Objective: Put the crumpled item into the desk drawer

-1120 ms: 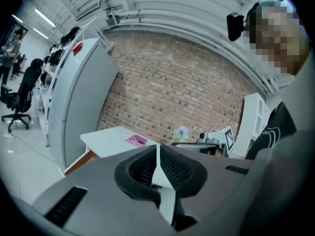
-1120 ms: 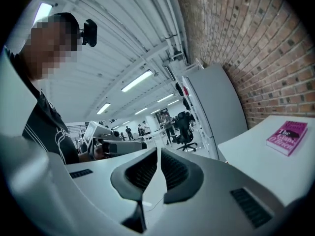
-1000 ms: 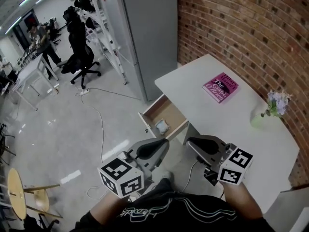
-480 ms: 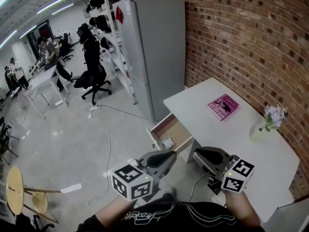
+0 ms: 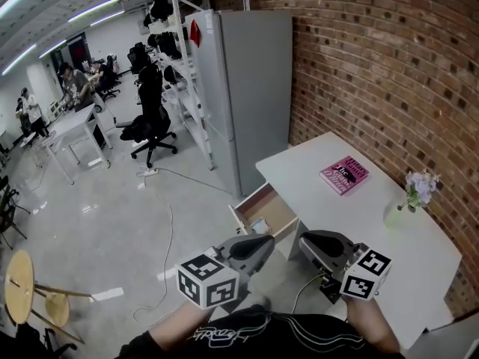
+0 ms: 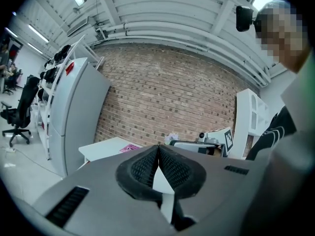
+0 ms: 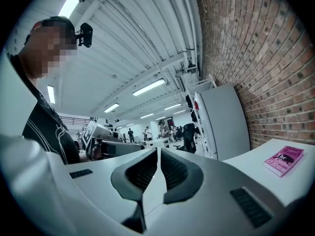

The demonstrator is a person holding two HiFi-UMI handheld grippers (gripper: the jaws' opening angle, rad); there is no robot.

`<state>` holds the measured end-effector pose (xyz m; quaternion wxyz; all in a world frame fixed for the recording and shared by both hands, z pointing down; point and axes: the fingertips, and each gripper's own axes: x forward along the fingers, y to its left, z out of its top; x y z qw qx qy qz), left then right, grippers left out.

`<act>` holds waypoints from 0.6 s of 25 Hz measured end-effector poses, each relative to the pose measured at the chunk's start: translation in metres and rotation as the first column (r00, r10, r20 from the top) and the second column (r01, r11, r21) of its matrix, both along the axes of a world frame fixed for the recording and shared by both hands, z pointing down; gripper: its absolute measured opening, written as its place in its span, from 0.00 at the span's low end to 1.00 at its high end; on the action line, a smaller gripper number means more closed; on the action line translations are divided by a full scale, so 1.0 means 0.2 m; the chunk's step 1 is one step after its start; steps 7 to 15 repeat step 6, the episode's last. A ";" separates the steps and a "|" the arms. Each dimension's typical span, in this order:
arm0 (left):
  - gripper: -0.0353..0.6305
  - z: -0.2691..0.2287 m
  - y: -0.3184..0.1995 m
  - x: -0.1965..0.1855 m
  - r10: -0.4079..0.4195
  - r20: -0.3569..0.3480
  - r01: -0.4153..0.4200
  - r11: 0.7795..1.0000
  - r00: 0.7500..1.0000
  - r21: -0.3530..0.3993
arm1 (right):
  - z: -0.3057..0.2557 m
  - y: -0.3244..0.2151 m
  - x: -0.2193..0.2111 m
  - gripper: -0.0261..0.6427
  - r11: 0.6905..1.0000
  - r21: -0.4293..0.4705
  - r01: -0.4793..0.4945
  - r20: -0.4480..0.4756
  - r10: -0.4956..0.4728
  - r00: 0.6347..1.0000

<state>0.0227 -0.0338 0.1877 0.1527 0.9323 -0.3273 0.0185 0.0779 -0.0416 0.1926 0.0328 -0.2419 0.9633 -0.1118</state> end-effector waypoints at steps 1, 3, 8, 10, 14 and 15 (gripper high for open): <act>0.09 0.00 0.01 -0.01 -0.009 -0.005 0.009 1.000 1.000 -0.001 | -0.01 0.01 0.00 0.12 1.000 0.006 0.001 0.002 -0.001 1.000; 0.09 -0.02 0.03 -0.02 -0.023 -0.014 0.023 1.000 1.000 -0.005 | -0.03 0.04 -0.01 0.12 1.000 0.019 0.001 0.000 -0.001 1.000; 0.09 -0.03 0.08 -0.03 -0.031 -0.022 0.030 0.999 0.999 -0.010 | -0.05 0.09 -0.02 0.12 0.999 0.037 -0.002 -0.013 0.003 1.000; 0.09 -0.03 0.08 -0.03 -0.031 -0.022 0.030 0.999 0.999 -0.010 | -0.05 0.09 -0.02 0.12 0.999 0.037 -0.002 -0.013 0.003 1.000; 0.09 -0.03 0.08 -0.03 -0.031 -0.022 0.030 0.999 0.999 -0.010 | -0.05 0.09 -0.02 0.12 0.999 0.037 -0.002 -0.013 0.003 1.000; 0.09 -0.03 0.08 -0.03 -0.031 -0.022 0.030 0.999 0.999 -0.010 | -0.05 0.09 -0.02 0.12 0.999 0.037 -0.002 -0.013 0.003 1.000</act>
